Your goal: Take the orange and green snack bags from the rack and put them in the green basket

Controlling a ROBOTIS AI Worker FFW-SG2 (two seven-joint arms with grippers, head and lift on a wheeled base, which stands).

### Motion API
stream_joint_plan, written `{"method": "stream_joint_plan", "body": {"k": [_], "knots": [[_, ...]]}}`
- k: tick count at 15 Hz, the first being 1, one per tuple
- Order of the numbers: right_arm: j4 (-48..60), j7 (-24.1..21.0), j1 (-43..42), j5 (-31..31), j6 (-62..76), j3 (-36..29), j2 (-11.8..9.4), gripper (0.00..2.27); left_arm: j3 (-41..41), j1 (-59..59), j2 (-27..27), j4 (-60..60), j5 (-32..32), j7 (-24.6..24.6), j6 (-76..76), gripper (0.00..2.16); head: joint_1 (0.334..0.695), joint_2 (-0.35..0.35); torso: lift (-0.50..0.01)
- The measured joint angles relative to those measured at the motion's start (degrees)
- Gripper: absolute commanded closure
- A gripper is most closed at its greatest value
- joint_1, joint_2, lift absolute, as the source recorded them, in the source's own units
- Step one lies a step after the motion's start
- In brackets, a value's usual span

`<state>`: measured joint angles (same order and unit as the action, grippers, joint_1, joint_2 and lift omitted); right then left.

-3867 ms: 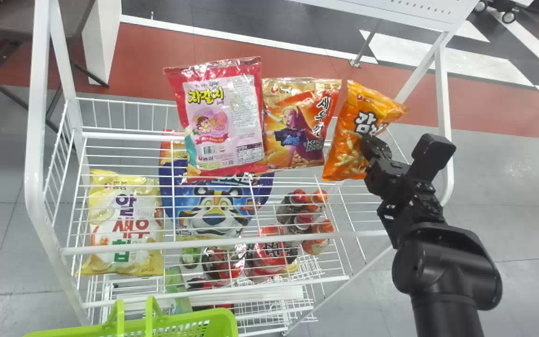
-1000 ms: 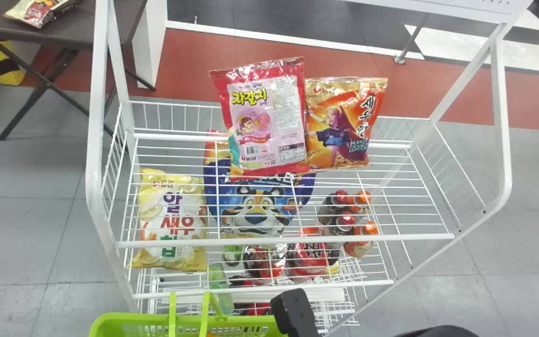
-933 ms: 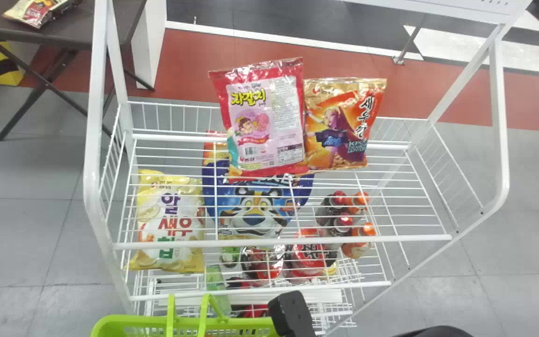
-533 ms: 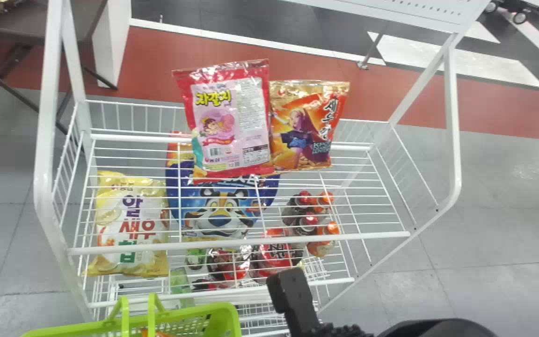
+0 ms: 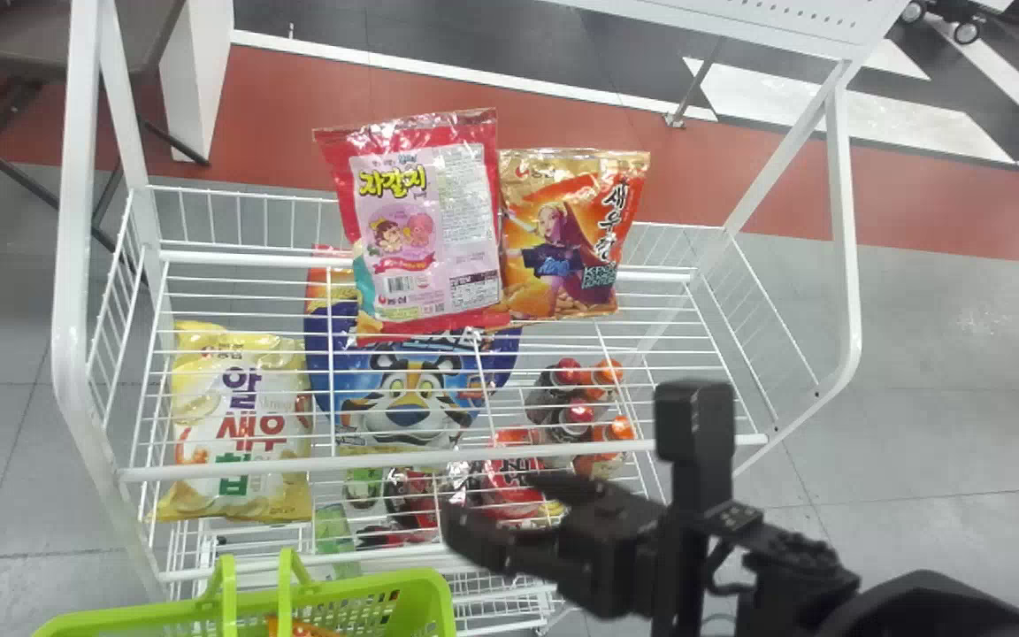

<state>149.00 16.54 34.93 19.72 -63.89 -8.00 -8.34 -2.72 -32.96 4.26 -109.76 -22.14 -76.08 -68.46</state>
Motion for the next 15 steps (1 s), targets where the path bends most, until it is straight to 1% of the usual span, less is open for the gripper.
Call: {"method": "stream_joint_plan", "body": {"k": [1, 3, 5, 7, 10, 12, 15], "knots": [[-0.12, 1.32, 0.39, -0.78, 5.29, -0.30, 0.30, 0.10, 0.01, 0.00, -0.07, 0.15, -0.03, 0.05, 0.42, 2.00, 0.695, -0.350, 0.000], [-3.03, 4.37, 1.43, -1.49, 19.49, -0.52, 1.68, 0.11, 0.08, 0.00, -0.19, 0.32, -0.18, -0.01, 1.07, 2.00, 0.695, -0.337, 0.000], [-7.24, 5.37, 2.44, -0.85, 31.14, 0.08, 3.14, 0.11, 0.06, 0.00, -0.22, 0.47, -0.41, 0.01, 1.17, 2.00, 0.695, -0.330, 0.000], [-9.55, 4.12, 3.41, -0.44, 35.30, 1.07, 4.13, 0.11, 0.01, 0.00, -0.22, 0.75, -0.62, 0.05, 1.29, 2.00, 0.695, -0.330, 0.000], [-10.91, -1.05, 4.74, 1.18, 39.43, 2.00, 4.95, 0.11, 0.00, 0.00, -0.22, 1.24, -0.78, 0.60, 1.52, 2.00, 0.695, -0.350, 0.000], [-11.08, -3.57, 5.05, -1.68, 42.76, 3.19, 4.92, 0.11, 0.00, 0.00, -0.28, 1.46, -0.82, 0.68, 1.55, 2.00, 0.695, -0.350, 0.000], [-11.41, -5.26, 5.37, -8.19, 46.66, 5.71, 4.28, 0.11, 0.01, -0.07, -0.46, 1.56, -0.81, 0.64, 1.75, 2.00, 0.695, -0.350, 0.000]]}}
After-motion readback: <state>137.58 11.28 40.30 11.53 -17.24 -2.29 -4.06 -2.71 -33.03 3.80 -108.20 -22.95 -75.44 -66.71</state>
